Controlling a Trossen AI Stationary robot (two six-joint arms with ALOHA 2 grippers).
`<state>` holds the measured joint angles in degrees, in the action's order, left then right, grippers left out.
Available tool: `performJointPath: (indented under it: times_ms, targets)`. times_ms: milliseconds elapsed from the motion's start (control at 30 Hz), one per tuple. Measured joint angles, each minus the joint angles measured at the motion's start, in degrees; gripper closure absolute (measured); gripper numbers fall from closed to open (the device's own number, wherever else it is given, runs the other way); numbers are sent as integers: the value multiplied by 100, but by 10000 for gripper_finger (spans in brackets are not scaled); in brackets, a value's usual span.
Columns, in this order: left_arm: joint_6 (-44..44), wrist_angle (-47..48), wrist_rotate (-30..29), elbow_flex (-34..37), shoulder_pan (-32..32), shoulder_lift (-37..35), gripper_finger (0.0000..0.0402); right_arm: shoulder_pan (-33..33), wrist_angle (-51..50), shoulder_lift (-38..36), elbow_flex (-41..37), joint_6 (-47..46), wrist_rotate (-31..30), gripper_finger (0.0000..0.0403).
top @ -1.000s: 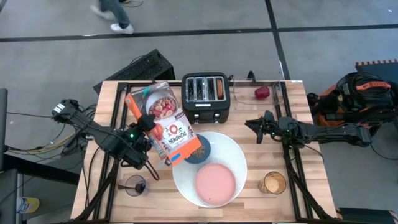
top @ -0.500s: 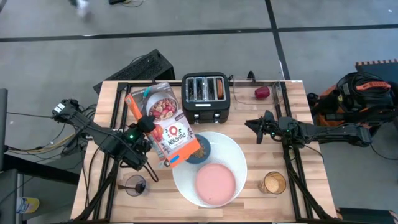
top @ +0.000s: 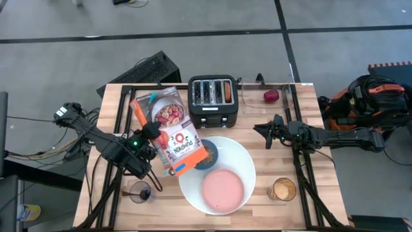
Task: Arrange a breakfast setting
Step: Pour the cereal into the blue bowl
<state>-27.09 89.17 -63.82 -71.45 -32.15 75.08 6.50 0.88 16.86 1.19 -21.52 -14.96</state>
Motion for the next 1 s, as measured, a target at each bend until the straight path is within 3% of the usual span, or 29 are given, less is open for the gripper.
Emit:
performJointPath:
  times_ms: [1000]
  targets:
    - [48, -13, -41, 22, 30, 1, 186, 0, 0, 0, 0, 0, -2, 312]
